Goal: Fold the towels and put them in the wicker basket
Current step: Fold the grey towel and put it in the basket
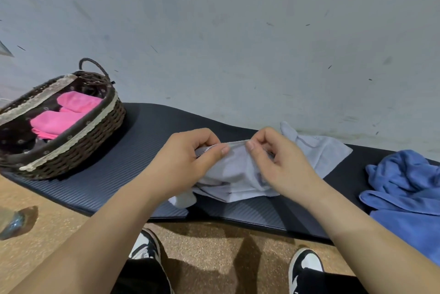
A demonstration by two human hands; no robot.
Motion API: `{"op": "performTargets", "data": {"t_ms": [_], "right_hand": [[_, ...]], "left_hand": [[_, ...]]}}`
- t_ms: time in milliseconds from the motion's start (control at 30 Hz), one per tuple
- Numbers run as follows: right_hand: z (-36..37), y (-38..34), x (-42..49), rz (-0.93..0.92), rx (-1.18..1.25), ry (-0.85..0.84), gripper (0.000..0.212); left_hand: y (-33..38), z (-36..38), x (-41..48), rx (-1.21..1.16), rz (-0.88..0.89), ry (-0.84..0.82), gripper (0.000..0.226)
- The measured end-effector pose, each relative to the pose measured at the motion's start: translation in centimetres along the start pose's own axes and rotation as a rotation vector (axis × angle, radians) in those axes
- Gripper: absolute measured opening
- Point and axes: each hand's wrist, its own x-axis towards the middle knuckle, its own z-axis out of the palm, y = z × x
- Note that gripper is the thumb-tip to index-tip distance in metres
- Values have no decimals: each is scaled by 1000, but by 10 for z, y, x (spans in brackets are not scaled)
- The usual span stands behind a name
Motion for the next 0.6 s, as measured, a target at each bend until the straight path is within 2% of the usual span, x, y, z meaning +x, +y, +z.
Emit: {"op": "performTargets", "data": {"t_ms": [67,200,300,433,500,600], "right_hand": [[-7,-1,6,19,-60,-15,30],[-33,3,13,144,-108,-169,54],[-57,9,13,227,-66,-227,48],[-81,23,5,311,-283,-256,30],[-86,36,2,345,-378,-199,22],[-92,58,-1,376,-532,-9,16]], "left_hand": [[-7,-9,5,57,-9,-21,13],[-18,-24,14,138,-35,-6,9],[-27,-35,18,158,-48,54,12],[-35,-45,16,179,-76,134,16],[-35,-47,13,191,-64,180,20],[-31,-42,7,165,-77,287,22]]}}
